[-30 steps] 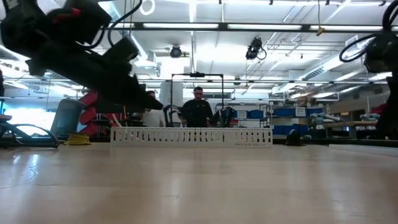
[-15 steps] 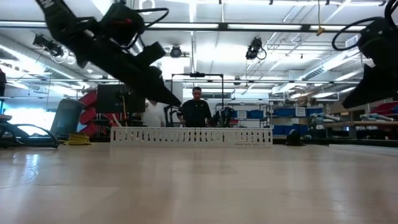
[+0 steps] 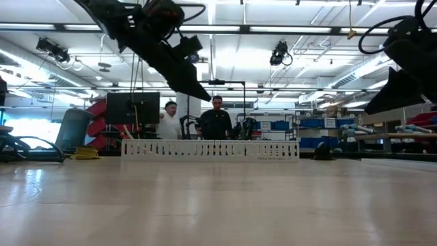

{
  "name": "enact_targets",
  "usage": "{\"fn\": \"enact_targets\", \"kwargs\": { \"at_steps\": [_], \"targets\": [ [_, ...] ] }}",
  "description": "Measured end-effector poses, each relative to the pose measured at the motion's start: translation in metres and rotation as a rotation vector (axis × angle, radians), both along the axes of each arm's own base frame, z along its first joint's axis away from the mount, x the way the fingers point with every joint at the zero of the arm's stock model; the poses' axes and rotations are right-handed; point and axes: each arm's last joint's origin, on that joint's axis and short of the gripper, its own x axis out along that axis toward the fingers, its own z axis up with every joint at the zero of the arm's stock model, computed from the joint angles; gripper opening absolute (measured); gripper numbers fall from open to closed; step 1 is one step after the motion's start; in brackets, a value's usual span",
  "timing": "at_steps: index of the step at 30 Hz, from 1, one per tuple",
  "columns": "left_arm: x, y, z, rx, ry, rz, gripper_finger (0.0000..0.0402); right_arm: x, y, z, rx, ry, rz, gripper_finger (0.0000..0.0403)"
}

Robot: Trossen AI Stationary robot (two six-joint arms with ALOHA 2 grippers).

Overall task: Ziptie cables
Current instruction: Close the white cable duct

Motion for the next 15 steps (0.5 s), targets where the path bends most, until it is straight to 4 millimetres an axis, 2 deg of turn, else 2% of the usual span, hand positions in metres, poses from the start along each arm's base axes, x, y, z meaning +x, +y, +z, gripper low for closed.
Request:
{"fn": "enact_targets", "kwargs": {
  "at_steps": [5, 8, 10, 12, 15],
  "targets": [
    [0.001, 0.019, -0.013, -0.006, 0.054, 0.001, 0.0188, 0.003, -0.004, 0.001, -0.036, 0.008, -0.013, 0.0005],
    [-0.003, 0.033, -0.025, -0.086, 0.086, -0.034, 0.0186, 0.004, -0.006, 0.001, -0.041, 0.013, -0.027, 0.0006],
    [-0.006, 0.044, -0.031, -0.198, 0.095, -0.075, 0.0181, 0.005, -0.007, 0.001, -0.043, 0.016, -0.034, 0.0006],
    [-0.007, 0.055, -0.029, -0.279, 0.100, -0.110, 0.0176, 0.005, -0.008, 0.001, -0.049, 0.022, -0.037, 0.0006],
    [-0.007, 0.067, -0.022, -0.288, 0.142, -0.115, 0.0168, 0.006, -0.009, 0.001, -0.048, 0.023, -0.045, 0.0005]
  ]
}}
